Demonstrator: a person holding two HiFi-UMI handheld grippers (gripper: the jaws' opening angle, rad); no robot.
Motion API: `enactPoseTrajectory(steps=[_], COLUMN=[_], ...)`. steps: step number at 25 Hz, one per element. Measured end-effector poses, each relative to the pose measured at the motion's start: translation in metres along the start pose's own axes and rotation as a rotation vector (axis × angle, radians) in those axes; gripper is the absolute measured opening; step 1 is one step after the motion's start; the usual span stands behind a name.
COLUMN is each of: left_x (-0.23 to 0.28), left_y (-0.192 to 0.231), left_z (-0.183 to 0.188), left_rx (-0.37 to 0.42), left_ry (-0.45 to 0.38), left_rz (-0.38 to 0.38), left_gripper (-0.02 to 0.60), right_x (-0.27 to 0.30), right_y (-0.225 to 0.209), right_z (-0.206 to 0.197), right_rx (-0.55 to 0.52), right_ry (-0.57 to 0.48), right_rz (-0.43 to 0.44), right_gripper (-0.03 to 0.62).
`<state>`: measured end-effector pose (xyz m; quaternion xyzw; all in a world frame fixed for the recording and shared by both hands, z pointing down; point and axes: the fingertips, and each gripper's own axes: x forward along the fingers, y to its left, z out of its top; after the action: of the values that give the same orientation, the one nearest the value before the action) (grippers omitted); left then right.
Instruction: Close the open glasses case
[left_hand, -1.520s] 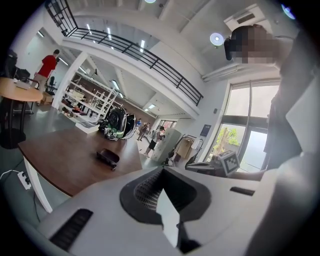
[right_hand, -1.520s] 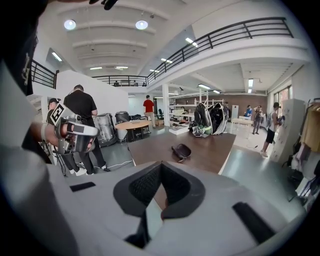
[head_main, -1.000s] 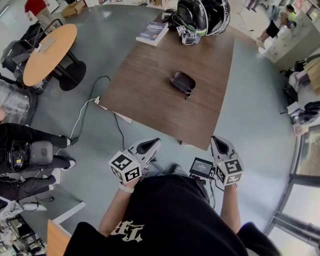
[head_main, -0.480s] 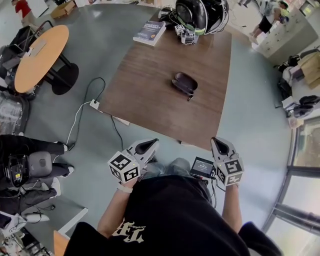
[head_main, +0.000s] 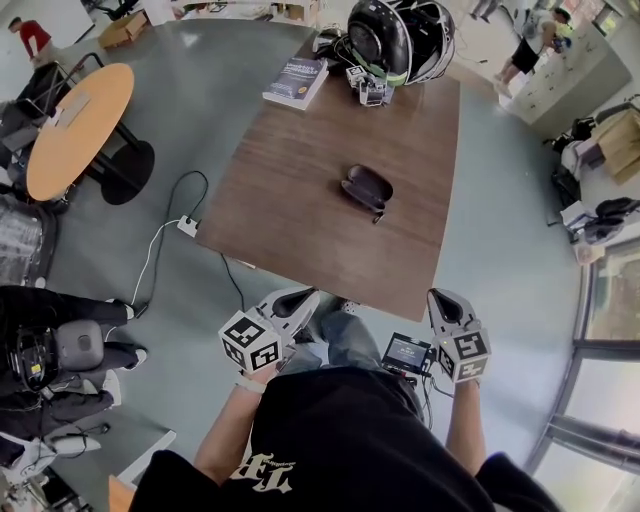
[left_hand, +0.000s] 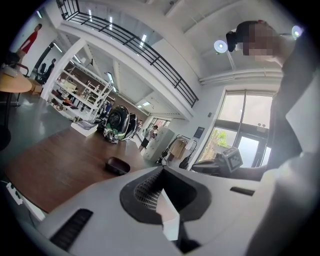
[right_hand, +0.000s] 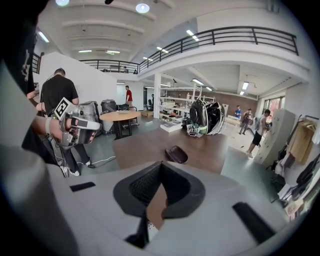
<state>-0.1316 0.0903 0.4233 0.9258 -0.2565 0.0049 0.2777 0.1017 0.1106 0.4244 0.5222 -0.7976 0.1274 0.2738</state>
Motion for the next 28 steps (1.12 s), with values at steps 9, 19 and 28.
enactPoseTrajectory(steps=[9,19,28], left_x=[0.044,0.103,0.163], left_y=[0.021,0.037,0.044], left_z=[0.024,0.035,0.050], left_rx=[0.019,0.034,0.081], left_ry=[0.024,0.093,0.095], left_rz=[0.025,0.027,0.017], left_gripper=[0.005,0.005,0.005], right_x=[0.044,0.066,0.083], right_y=[-0.040,-0.088,-0.135], right_z=[0.029,0.034,0.046], right_rx=[0.004,0.056,0.048], right_ry=[-0.044,-0.022,-0.059], right_rz=[0.031,0.032,0.022], right_gripper=[-0.014,-0.014,-0.014])
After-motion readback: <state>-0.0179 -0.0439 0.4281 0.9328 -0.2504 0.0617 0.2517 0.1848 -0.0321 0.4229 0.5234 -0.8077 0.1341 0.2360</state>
